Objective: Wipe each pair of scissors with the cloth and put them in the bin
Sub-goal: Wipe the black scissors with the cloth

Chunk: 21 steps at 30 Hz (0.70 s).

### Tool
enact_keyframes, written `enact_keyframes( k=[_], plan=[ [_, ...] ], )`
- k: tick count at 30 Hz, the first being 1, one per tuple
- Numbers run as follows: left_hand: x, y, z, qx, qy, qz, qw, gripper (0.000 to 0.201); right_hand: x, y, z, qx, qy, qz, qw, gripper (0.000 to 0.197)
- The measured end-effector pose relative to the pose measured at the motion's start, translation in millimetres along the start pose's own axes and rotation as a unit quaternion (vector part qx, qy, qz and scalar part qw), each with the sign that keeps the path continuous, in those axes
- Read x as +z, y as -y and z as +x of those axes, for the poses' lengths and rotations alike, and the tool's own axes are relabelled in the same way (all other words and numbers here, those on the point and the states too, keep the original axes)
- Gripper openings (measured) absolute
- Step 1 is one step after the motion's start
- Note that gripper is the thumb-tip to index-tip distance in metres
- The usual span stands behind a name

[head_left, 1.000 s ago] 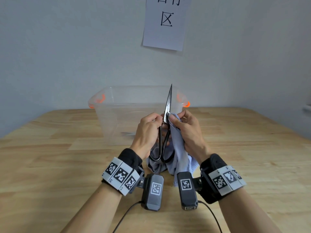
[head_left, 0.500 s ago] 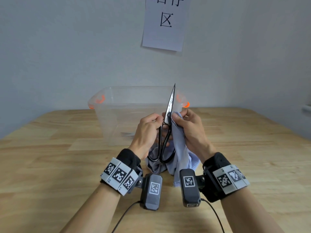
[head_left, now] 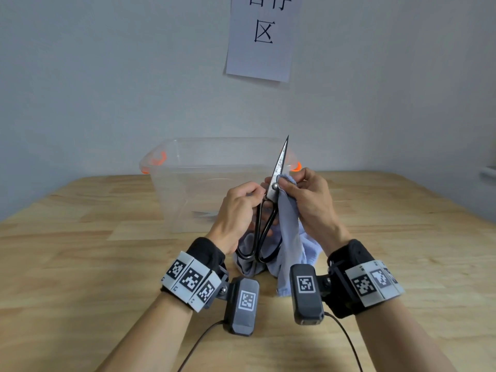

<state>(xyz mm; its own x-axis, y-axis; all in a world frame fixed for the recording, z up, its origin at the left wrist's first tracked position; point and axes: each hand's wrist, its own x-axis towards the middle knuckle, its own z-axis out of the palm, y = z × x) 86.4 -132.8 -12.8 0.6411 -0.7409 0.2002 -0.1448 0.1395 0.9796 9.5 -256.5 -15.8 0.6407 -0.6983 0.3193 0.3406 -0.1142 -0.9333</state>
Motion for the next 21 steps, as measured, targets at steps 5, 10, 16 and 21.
enact_keyframes(
  k=[5,10,16,21],
  plan=[
    [-2,3,2,0.005,0.003,-0.008,1.0,0.025,-2,-2,-1,0.017,0.029,0.083,0.996,0.014],
    [-1,4,3,0.012,0.002,0.003,1.0,0.025,0,0,2,-0.006,0.037,0.051,0.998,0.021],
    [-1,3,2,0.009,0.001,0.002,1.0,0.024,-5,-7,8,-0.019,-0.003,0.023,1.0,0.024],
    [0,-5,-8,-0.002,-0.01,-0.042,0.999,0.021,-6,-7,2,-0.038,-0.06,-0.011,0.997,0.015]
  ],
)
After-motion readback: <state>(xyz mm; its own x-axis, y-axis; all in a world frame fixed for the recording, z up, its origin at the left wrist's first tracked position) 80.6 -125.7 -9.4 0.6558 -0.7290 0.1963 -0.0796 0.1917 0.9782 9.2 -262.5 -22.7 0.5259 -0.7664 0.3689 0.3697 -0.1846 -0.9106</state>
